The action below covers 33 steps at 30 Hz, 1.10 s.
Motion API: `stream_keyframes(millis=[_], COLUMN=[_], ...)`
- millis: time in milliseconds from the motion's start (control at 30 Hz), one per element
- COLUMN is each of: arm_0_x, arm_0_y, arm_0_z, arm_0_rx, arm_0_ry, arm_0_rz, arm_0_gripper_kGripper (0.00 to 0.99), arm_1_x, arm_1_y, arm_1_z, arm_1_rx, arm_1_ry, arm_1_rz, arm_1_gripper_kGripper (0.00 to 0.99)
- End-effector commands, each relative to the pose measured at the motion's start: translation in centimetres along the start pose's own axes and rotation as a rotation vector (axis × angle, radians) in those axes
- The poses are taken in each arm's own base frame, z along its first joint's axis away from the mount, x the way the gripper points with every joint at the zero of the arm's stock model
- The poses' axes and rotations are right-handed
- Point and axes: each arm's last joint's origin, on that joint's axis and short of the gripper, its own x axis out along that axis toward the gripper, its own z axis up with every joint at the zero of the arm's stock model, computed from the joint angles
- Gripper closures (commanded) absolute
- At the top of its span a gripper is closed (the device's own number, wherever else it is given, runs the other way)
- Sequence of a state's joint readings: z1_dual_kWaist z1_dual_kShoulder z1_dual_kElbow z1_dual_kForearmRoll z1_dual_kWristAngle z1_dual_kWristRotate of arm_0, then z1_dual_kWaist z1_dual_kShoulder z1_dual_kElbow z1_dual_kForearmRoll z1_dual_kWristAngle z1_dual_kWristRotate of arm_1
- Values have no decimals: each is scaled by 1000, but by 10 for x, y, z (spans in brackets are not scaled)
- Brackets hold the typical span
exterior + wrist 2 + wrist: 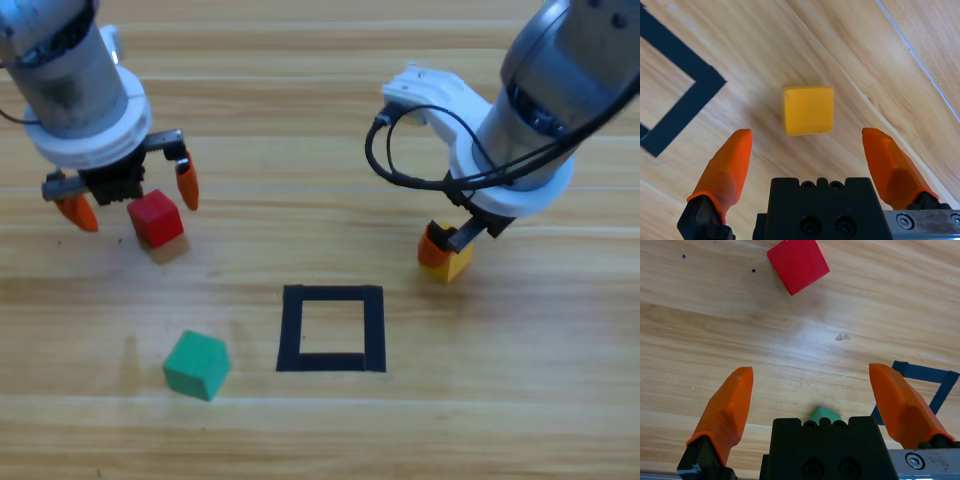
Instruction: Stack the blocks in the rectangular block: red at the bottom, yellow in the middle, green on top
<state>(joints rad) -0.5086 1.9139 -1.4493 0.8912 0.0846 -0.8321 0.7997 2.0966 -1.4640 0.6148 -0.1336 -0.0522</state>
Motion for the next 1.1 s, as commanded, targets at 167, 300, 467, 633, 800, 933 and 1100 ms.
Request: stream_keyframes(millis=[167,300,467,633,800,933,1100], arm_0_x=[10,15,23,32,43,46,59], arm_0_y=[4,3,2,6,8,12,11], arm_0_z=[20,25,36,41,46,45,50], arm_0_rx=[-139,-227,-343,-433,-501,-549,-566], arm_0_ry=[34,38,55,65,65,40,40], arm_0_rz=[-12,-11,-17,7,35,73,106], arm_0_gripper_kGripper=[2,4,4,4,8,19,19], arm_1_x=[45,57,71,79,85,92,76], arm_1_y=[-8,-6,-4,-3,-3,-6,-15], arm_1_z=[2,2,3,4,6,8,6], arm_1_rx=[-18,-31,-47,-62,-79,-75,-44], arm_1_ry=[91,110,130,149,164,187,192], arm_1_rz=[-29,-15,-6,-3,-1,0,-4], arm_1_gripper_kGripper=[37,56,134,194,442,870,990])
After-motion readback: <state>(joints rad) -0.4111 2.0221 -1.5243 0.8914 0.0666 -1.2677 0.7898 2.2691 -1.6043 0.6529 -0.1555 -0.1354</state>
